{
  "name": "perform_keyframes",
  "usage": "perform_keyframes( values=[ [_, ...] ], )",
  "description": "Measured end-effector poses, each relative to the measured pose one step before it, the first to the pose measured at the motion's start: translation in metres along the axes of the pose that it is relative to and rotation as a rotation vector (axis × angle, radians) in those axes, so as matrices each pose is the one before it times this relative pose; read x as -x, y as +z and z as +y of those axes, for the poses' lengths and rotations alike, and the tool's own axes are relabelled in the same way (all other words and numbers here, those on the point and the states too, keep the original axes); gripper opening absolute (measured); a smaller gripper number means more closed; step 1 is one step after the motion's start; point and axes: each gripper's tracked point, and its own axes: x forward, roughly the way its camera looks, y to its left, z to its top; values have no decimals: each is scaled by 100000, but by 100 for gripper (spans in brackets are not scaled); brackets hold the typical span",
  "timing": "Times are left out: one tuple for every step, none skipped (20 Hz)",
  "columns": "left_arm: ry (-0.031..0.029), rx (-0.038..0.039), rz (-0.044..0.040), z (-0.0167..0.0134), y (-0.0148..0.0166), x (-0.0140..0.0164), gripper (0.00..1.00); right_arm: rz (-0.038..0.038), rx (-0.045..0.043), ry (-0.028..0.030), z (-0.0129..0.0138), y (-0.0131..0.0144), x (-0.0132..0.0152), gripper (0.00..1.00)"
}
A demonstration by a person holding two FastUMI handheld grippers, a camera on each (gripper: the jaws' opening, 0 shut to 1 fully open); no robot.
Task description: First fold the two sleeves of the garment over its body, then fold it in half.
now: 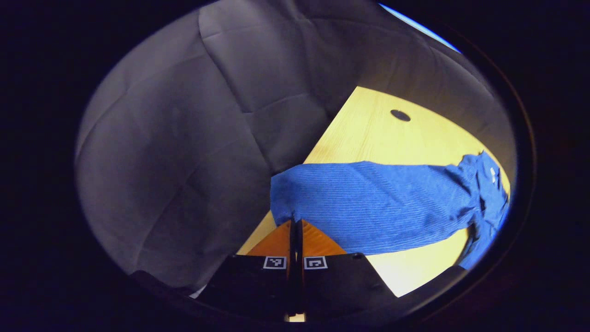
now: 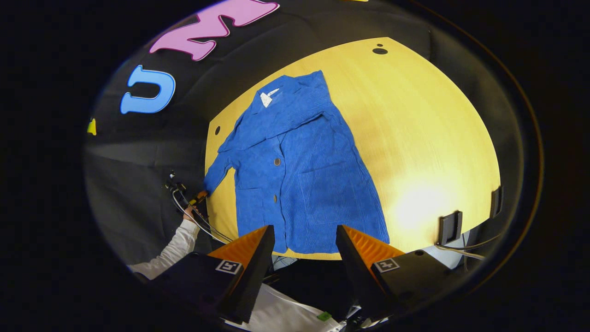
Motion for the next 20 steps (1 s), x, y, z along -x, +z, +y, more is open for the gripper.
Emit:
perform_keyframes(
  values=[
    [-2879, 1686, -1180, -83, 208, 398, 0, -229, -348, -299, -335, -44, 19, 88],
    [-2795, 1343, -873, -239, -197, 198, 0, -90, -169, -419, -287, -59, 56, 88],
    [-2717, 1162, -1774, -92, 367, 438, 0, 166, -82, -15, -171, -45, -132, 88],
    [-2307, 765, -1774, 71, 270, 566, 0, 277, -263, 160, -75, -124, -126, 88],
    [-2871, 447, -2399, -137, 478, 712, 0, 260, -188, 593, 90, -5, -251, 88],
    [-2932, 121, -2181, -213, 517, 947, 0, 374, 134, 657, 113, -79, -140, 88],
    [-2711, -276, -2312, -740, 104, 232, 0, 355, 519, 632, 202, 36, -197, 88],
    [-3122, -919, -2410, -321, 678, 738, 0, 458, 568, 446, 76, -118, -197, 88],
    [-3162, -876, -2485, -714, 756, 1211, 0, 504, 608, 460, 145, -7, -264, 88],
    [-3684, -1037, -2218, -991, 872, 985, 0, 446, 677, 425, 137, -52, -122, 88],
    [-3783, -1393, -3092, -1343, 996, 800, 0, 398, 663, 332, 68, 6, -203, 88],
    [-3524, -1441, -2061, -1746, 1219, 1366, 0, 157, 558, 385, 13, -39, -157, 88],
    [-3587, -1227, -1772, -1773, 945, 543, 0, 85, 364, 420, 41, 8, -166, 88],
    [-2728, -1088, -1699, -1786, 769, 179, 0, -126, 156, 533, 33, -33, -50, 88],
    [-3279, -993, -1727, -2022, 1134, 440, 0, -69, -97, 559, -35, 4, -46, 88],
    [-3142, -798, -2375, -1810, 1139, 292, 0, -232, -173, 641, -15, -110, 58, 88],
    [-2312, -1013, -4176, -1711, 1520, 45, 0, -343, -194, 520, -148, -63, 45, 87],
    [-3060, -1410, -5496, -1945, 1682, -83, 0, -289, -160, 337, -295, -156, 185, 88],
    [-2969, -1626, -1124, -2387, 860, -288, 0, -484, -125, 79, -296, -79, 195, 87],
    [-3425, -1301, -291, -2405, 475, -235, 0, -392, -127, 130, -390, -138, 292, 88]
  ],
)
